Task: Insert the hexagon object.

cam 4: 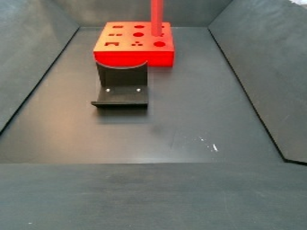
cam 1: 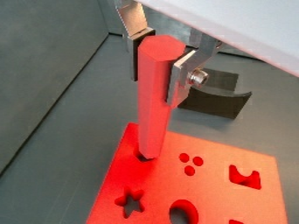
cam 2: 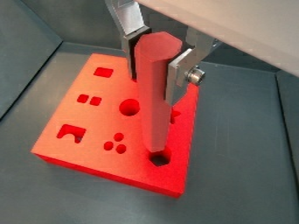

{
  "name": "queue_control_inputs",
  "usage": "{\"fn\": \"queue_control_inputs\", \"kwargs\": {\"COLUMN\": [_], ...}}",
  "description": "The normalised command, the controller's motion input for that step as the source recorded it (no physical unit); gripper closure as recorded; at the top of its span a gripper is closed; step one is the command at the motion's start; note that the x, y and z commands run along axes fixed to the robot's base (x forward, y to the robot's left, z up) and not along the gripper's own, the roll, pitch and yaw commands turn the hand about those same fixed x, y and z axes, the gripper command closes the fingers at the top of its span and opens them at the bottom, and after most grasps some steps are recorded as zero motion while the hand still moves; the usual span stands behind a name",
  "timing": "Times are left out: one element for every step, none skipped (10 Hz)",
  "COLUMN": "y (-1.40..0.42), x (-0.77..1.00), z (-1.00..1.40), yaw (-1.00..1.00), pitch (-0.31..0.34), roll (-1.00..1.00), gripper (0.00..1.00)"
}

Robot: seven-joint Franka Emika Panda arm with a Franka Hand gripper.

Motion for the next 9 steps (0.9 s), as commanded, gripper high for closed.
{"fn": "queue_control_inputs", "kwargs": {"y": [0.18,0.1,0.0,0.0,0.0,0.0,0.06,0.1,0.0], "x": [0.0,0.0,-0.02,0.0,0.0,0.0,-0.06,-0.15,-0.14], "z": [-0.22,-0.23,-0.21,-0.21,-0.18,-0.15,-0.13,-0.1,-0.04], "yaw": [0.01,0.06,0.03,0.05,0.05,0.03,0.02,0.05,0.08], "pitch": [-0.074,-0.094,-0.107,-0.127,-0.124,-0.093,-0.08,-0.09,-0.089], "roll": [0.0,-0.03,-0.03,-0.03,0.0,0.0,0.0,0.01,0.02], "gripper": [1.0,1.0,1.0,1.0,1.0,1.0,1.0,1.0,1.0]}}
